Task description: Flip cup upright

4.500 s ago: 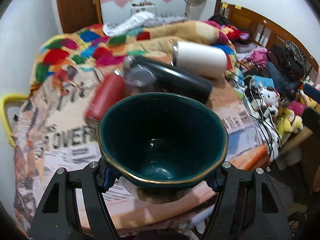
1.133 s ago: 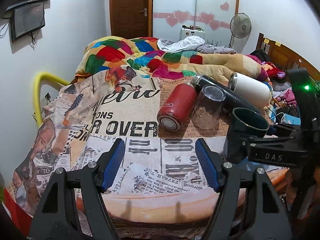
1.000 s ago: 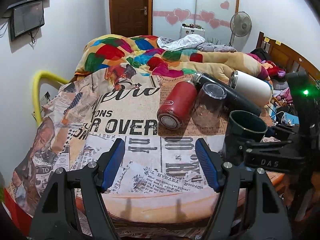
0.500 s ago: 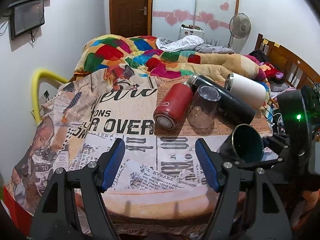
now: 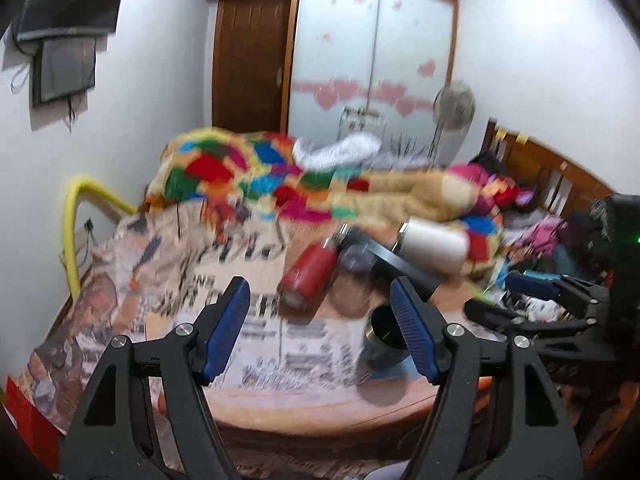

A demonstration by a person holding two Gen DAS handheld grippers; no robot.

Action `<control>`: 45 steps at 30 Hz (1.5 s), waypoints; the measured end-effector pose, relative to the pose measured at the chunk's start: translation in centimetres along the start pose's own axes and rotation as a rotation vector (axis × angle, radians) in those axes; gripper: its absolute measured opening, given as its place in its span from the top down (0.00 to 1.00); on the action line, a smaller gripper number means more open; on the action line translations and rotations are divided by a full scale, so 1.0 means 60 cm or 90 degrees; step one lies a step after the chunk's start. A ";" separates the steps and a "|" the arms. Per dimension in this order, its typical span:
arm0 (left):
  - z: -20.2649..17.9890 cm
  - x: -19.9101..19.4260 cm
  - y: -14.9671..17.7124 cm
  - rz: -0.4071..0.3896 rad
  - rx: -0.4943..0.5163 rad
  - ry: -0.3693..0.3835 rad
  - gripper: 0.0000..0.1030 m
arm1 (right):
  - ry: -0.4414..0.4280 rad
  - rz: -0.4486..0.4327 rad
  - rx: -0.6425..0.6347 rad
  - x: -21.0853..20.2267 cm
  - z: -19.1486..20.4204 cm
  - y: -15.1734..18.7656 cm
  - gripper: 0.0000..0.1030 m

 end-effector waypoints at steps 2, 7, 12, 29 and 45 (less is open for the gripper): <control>-0.010 -0.039 -0.022 -0.037 0.000 0.011 0.30 | 0.007 -0.064 0.001 -0.063 0.001 -0.023 0.25; -0.040 -0.149 -0.069 -0.142 0.013 0.024 0.27 | 0.017 -0.219 -0.012 -0.211 0.023 -0.061 0.24; -0.061 -0.243 -0.084 -0.235 0.019 0.016 0.08 | 0.028 -0.338 -0.038 -0.313 0.065 -0.064 0.16; -0.050 -0.316 -0.055 -0.274 0.004 -0.039 0.00 | 0.055 -0.367 -0.033 -0.333 0.077 -0.025 0.00; -0.052 -0.306 -0.055 -0.270 0.009 -0.046 0.00 | 0.051 -0.355 -0.045 -0.335 0.091 -0.012 0.00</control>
Point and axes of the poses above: each gripper's, at about its wrist camera, not at the fingertips, and x roughly the way its jaws point, z to its left, y to its underside, the point moved 6 cm from there along x, roughly the way its jaws point, and after that the axes turned 5 degrees about -y, right-handed, at the moved point
